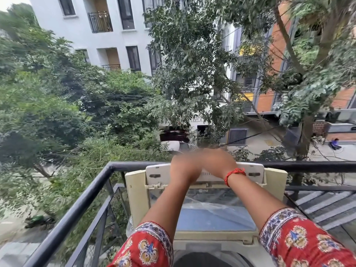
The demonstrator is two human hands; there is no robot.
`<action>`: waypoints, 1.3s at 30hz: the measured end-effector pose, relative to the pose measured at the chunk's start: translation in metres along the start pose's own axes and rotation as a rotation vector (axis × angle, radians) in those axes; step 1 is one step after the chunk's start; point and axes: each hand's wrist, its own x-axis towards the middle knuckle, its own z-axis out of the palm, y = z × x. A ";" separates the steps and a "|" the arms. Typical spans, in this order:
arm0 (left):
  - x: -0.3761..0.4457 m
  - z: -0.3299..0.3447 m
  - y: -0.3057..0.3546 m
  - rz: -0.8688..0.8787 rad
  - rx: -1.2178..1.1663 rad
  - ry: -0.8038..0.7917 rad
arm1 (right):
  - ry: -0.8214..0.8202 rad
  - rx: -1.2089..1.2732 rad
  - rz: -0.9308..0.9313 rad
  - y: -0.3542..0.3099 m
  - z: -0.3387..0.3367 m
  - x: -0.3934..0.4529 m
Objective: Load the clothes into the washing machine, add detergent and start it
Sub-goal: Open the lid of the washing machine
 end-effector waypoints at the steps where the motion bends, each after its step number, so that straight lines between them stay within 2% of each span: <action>1: 0.000 0.000 0.000 -0.008 -0.007 0.000 | 0.006 -0.005 -0.003 0.000 0.000 0.000; 5: -0.005 -0.001 0.001 -0.003 -0.045 0.023 | 0.020 0.009 -0.045 -0.001 -0.002 -0.004; 12: -0.024 -0.011 -0.002 0.129 -0.135 0.147 | 0.112 0.261 -0.249 -0.001 -0.018 -0.022; 21: -0.042 -0.020 0.002 0.096 -0.122 0.208 | 0.234 0.067 -0.435 -0.009 -0.023 -0.044; 24: -0.046 -0.020 0.003 0.092 -0.097 0.207 | 0.218 0.046 -0.438 -0.007 -0.022 -0.052; 29: -0.059 -0.027 0.009 0.094 -0.086 0.114 | 0.201 0.004 -0.413 0.002 -0.018 -0.067; 39: -0.074 -0.017 0.078 0.288 -0.153 0.107 | 0.141 0.000 -0.201 0.042 -0.048 -0.139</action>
